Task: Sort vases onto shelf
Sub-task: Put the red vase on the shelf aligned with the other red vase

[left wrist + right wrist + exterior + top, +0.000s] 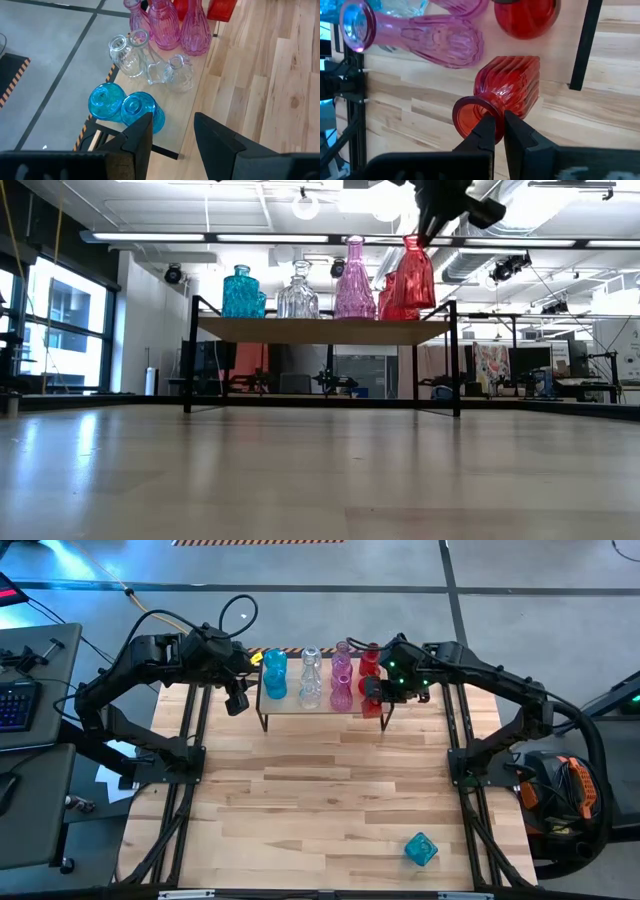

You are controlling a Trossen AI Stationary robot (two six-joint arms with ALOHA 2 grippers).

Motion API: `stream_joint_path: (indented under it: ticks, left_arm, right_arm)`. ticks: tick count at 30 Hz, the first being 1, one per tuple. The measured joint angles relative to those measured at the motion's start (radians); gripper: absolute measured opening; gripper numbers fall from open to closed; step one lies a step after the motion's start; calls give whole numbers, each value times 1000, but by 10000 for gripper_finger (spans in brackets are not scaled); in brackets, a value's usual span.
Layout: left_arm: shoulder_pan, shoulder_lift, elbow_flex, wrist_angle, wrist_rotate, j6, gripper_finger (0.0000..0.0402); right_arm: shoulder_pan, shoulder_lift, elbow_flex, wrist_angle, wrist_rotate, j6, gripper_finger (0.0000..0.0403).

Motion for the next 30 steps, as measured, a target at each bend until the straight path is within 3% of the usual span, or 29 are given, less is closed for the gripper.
stream_joint_path:
  ticks: [30]
  left_arm:
    - [0, 0, 0, 0, 0, 0, 136]
  right_arm:
    - [-63, 26, 1, 22, -3, -5, 0]
